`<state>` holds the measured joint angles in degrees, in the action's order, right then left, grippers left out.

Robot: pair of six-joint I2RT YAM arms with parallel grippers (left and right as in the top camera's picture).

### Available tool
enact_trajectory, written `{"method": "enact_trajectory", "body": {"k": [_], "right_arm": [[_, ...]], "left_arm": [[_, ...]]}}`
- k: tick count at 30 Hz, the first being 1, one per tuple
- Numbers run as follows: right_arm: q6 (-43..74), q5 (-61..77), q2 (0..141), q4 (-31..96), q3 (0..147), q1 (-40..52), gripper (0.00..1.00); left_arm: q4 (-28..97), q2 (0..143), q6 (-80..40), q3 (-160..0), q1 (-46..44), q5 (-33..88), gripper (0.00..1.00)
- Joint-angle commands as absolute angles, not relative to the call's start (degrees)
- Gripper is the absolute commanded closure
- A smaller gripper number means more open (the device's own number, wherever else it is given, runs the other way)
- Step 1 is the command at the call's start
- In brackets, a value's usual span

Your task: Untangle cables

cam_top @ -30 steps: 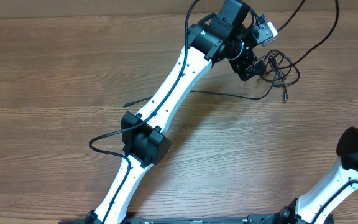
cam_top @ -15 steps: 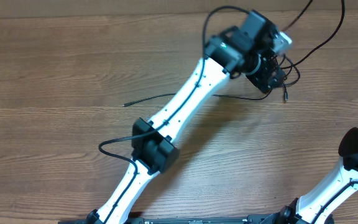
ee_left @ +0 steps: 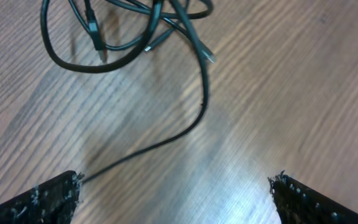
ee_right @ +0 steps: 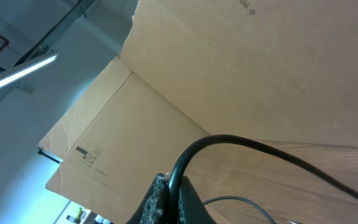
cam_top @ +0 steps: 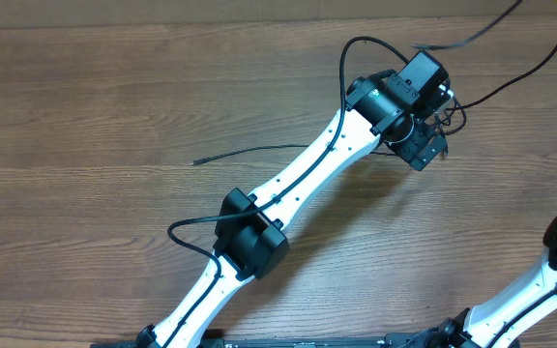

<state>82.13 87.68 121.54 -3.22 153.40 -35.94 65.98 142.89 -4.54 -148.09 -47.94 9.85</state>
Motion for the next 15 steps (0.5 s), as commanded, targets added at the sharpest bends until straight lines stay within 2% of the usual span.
{"method": "enact_trajectory", "body": {"k": [1, 5, 15], "right_arm": [[80.9, 89.3, 119.8, -3.3, 153.2, -35.7, 0.96], [80.9, 89.3, 119.8, -3.3, 153.2, -35.7, 0.96], [80.9, 89.0, 119.8, -3.3, 153.2, -35.7, 0.96]], "left_arm": [[62.2, 143.2, -7.5, -144.9, -48.0, 8.5, 0.00], [56.4, 143.2, -7.9, -142.1, -48.4, 9.3, 0.00], [50.7, 143.2, -10.1, -138.6, -50.0, 8.2, 0.00]]}}
